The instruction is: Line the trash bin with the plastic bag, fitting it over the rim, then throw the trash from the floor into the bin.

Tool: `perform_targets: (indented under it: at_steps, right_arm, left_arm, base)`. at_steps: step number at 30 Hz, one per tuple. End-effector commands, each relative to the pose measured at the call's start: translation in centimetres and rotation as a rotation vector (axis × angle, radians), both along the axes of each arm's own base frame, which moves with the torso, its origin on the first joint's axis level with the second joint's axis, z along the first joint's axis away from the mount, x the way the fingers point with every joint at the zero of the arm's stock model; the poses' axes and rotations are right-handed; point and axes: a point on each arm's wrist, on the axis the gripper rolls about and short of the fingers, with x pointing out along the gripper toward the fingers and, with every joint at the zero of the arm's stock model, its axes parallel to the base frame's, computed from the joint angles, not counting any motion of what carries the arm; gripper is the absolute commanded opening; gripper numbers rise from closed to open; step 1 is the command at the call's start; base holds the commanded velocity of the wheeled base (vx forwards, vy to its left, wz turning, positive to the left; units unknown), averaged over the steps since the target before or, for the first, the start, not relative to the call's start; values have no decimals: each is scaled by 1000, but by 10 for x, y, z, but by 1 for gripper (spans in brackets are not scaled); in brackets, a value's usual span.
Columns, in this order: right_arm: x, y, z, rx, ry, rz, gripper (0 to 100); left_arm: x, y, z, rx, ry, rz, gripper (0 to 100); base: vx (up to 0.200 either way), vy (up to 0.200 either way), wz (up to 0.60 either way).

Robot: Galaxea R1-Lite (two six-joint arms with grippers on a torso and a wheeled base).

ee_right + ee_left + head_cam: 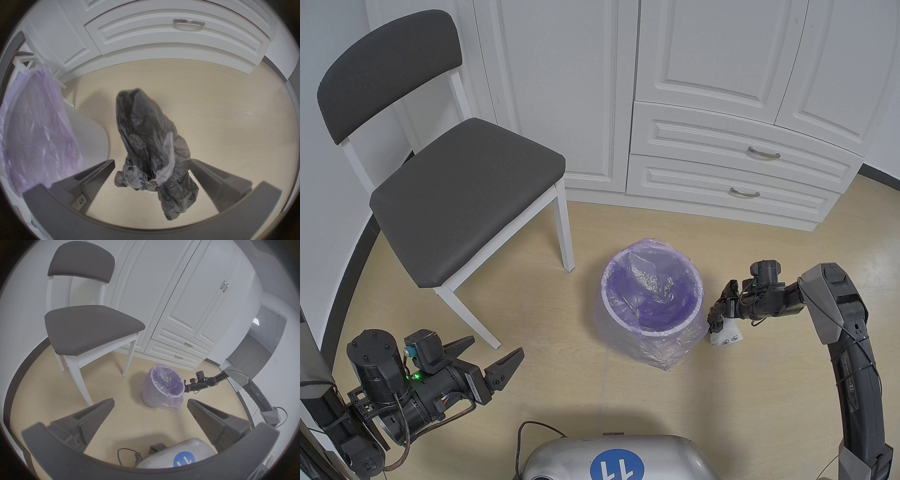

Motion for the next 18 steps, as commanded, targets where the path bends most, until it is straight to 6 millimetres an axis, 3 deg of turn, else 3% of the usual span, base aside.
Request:
perform_targets:
  at_steps: [1,6,9,12,14,15,18]
  right_arm:
    - [1,-4,-15,-2,11,-10,0]
    - [0,-8,-9,-40,-2,-6,0]
    - [1,-15,25,-154,-80,-13,0]
    - [-28,-16,104,-207,-239,-2,0]
    - [-47,-13,130,-200,-297,31,0]
    - [-68,-12,156,-194,-361,76,0]
    - [-105,-7,204,-207,-444,98,0]
  left_arm:
    - [0,1,0,1,2,6,100]
    - [1,1,0,3,-4,13,100]
    - [0,2,1,8,-8,13,100]
    - [-2,3,7,-5,-36,16,100]
    - [-4,4,10,-12,-52,15,100]
    - [-5,5,14,-20,-68,12,100]
    - [-7,5,20,-33,-96,8,100]
  base:
    - [0,0,0]
    - [0,0,0]
    - [0,0,0]
    - [0,0,0]
    - [0,0,0]
    - [0,0,0]
    - [0,0,0]
